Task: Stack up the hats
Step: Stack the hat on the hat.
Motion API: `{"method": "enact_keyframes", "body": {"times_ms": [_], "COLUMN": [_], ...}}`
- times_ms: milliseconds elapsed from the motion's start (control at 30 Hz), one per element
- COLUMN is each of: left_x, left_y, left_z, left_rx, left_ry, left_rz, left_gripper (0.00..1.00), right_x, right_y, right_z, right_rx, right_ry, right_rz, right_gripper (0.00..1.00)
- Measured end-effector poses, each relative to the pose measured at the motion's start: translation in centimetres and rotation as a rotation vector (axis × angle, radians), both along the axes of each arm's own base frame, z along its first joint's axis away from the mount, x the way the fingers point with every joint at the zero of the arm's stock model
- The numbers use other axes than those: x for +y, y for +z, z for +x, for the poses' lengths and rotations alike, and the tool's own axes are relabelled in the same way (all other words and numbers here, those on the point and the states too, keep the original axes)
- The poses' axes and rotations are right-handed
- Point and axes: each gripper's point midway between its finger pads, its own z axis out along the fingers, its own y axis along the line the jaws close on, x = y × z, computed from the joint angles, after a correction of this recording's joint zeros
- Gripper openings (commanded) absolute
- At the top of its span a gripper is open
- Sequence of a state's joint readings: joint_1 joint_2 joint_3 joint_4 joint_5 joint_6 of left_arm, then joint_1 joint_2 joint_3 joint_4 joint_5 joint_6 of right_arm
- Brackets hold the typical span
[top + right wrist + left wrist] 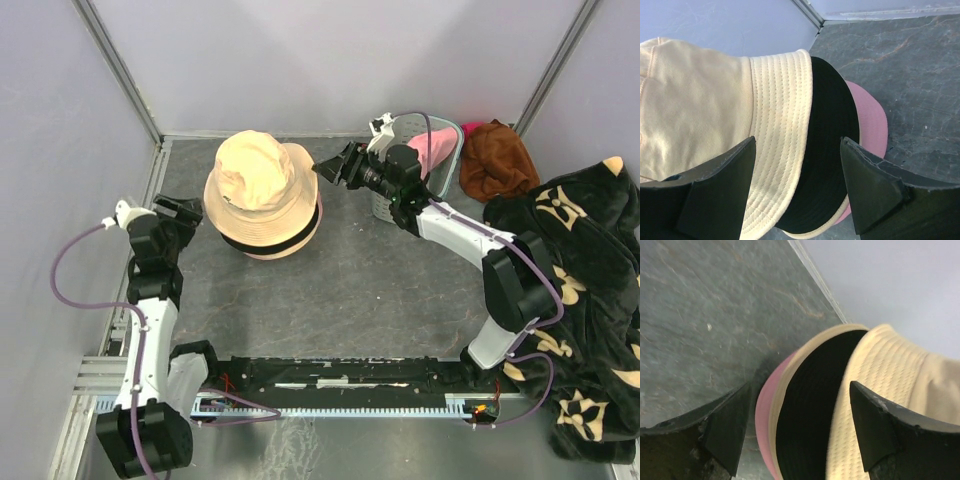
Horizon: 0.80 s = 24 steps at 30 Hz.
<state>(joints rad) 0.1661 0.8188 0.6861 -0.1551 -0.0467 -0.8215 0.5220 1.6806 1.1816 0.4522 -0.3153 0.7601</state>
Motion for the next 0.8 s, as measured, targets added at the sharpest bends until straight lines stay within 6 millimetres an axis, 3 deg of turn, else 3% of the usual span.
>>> {"method": "enact_keyframes", "body": {"times_ms": [133, 233, 633, 800], "left_x": [-1.0, -1.9, -3.1, -3.2], "left_y": [-2.9, -3.4, -0.7, -0.4], "left_z": [-0.1, 0.1, 0.1, 0.5], "left_rx": [-0.056, -0.109, -0.358, -0.400], "left_ry": [-0.045, -0.082, -0.127, -0.136], "left_rz": [-0.132, -0.202, -0.332, -0.372], "left_gripper": [0.83, 0.82, 0.76, 0.73], "right_x": [0.7, 1.2, 2.3, 2.8], "right_y": [-0.7, -1.0, -0.3, -0.2], "right_z": [0.0, -0.1, -0.2, 0.1], "right_rx": [0.016, 0.026, 0.027, 0.027], "right_ry": [0.033, 0.058, 0.115, 0.134], "right_rz": [0.021, 0.046, 0.115, 0.141], "right_gripper": [0.76, 0.76, 0.76, 0.75]}}
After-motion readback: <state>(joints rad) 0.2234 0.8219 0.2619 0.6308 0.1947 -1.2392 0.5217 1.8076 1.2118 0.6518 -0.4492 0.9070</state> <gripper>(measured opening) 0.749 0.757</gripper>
